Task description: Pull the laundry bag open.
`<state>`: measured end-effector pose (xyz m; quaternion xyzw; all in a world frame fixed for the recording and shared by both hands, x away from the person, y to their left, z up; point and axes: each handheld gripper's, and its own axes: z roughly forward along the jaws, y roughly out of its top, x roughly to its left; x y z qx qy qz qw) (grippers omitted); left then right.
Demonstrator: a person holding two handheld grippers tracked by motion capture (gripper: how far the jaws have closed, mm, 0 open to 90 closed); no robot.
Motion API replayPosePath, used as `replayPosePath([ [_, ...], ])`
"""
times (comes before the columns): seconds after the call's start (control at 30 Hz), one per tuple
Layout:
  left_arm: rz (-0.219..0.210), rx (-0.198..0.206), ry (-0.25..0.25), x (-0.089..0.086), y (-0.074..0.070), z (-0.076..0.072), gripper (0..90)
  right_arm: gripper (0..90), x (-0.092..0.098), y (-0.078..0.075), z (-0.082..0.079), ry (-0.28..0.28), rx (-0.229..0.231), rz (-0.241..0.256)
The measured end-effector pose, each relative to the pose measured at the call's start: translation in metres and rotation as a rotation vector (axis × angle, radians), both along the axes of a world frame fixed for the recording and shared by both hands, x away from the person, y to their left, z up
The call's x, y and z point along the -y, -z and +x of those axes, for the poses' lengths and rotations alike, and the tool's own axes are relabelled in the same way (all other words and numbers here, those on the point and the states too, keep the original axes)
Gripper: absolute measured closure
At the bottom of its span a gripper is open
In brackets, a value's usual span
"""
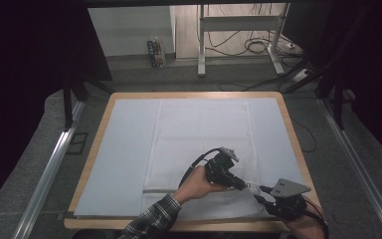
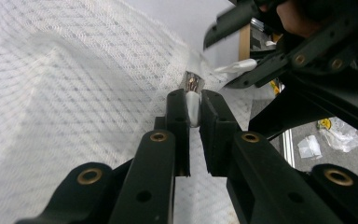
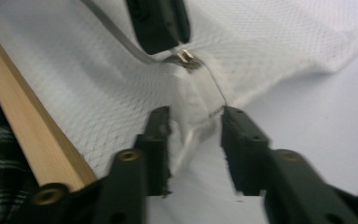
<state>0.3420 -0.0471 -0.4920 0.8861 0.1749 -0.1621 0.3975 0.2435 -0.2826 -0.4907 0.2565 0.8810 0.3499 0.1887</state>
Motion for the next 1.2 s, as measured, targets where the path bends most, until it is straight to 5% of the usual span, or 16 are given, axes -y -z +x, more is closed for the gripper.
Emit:
replayPosePath([
  [0.3,-0.016,0.012,0.042,-0.006,0.003,-0.003,83.1,37.8,0.004,0.004,0.022,0.045,-0.168,0.144],
  [0.47,-0.012,0.015,0.049,-0.006,0.005,-0.003,83.1,58.4,0.002,0.005,0.034,0.012,-0.254,0.220],
  [0.57,-0.001,0.017,0.048,-0.005,0.008,-0.003,82.4,79.2,0.002,0.003,0.034,0.022,-0.238,0.216],
  [0.63,-0.009,0.010,0.052,-0.005,0.010,-0.003,81.3,83.6,0.003,0.002,0.033,0.016,-0.228,0.233],
  [0.87,-0.014,-0.020,0.052,-0.006,0.016,-0.002,73.8,84.3,0.001,-0.002,0.027,0.011,-0.147,0.194],
  [1.2,-0.019,-0.041,0.025,-0.001,0.015,0.000,79.3,84.3,-0.001,-0.002,0.025,-0.005,-0.129,0.173],
])
